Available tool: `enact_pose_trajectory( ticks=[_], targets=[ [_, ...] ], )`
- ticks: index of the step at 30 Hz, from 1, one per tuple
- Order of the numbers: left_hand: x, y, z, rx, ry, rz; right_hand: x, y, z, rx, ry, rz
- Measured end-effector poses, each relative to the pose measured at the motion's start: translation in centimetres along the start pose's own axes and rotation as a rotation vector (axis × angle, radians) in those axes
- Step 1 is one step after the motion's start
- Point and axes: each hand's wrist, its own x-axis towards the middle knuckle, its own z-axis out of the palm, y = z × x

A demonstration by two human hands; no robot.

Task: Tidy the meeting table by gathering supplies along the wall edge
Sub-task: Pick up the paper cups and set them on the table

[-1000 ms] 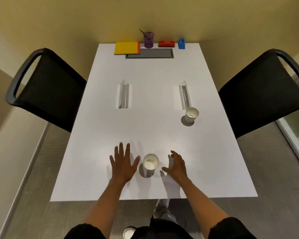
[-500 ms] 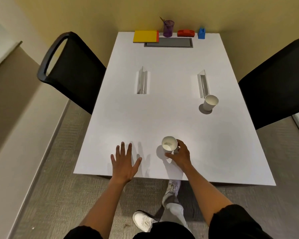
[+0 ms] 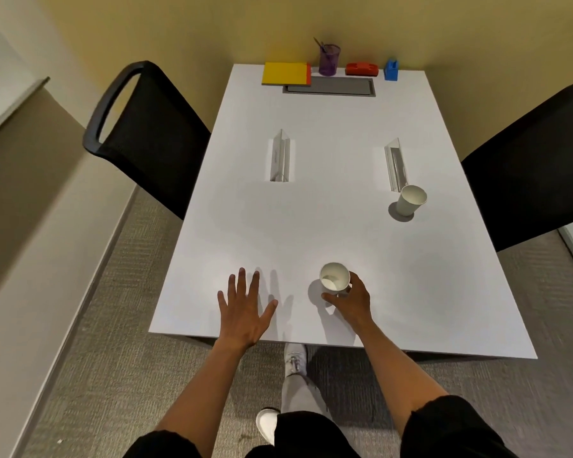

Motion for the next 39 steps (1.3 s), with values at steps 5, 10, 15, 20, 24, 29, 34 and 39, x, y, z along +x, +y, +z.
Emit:
enact_pose_trajectory(
  ticks=[5, 10, 15, 20, 24, 29, 34, 39],
  targets=[
    [1.3, -0.8, -0.1, 0.009, 0.0, 0.002, 0.4, -1.1, 0.6, -0.013, 0.036, -0.042],
    [3.5, -1.6, -1.1, 0.034, 0.001, 0.004, 1.7, -3.2, 1.5, -0.022, 0.052, -0.071],
    [7.0, -2.5, -3.0, 0.035, 0.036, 0.0, 4.4, -6.8, 2.9, -0.009, 0.054, -0.056],
    [11.4, -3.5, -5.3, -0.009, 0.067, -0.017, 7.8, -10.7, 4.7, 0.018, 0.018, -0.08],
    [14.0, -4.1, -6.7, -0.04, 0.07, -0.038, 10.4, -13.3, 6.1, 0.021, -0.007, -0.1],
    [16.8, -4.8, -8.0, -0.046, 0.07, -0.071, 13.9, -15.6, 7.8, 0.005, -0.024, -0.113],
    [19.0, -5.6, -8.7, -0.032, 0.068, -0.092, 16.7, -17.1, 9.6, -0.003, -0.032, -0.13],
    [20.9, -5.4, -9.0, -0.026, 0.041, -0.1, 18.9, -18.0, 10.8, -0.01, -0.036, -0.125]
  ],
)
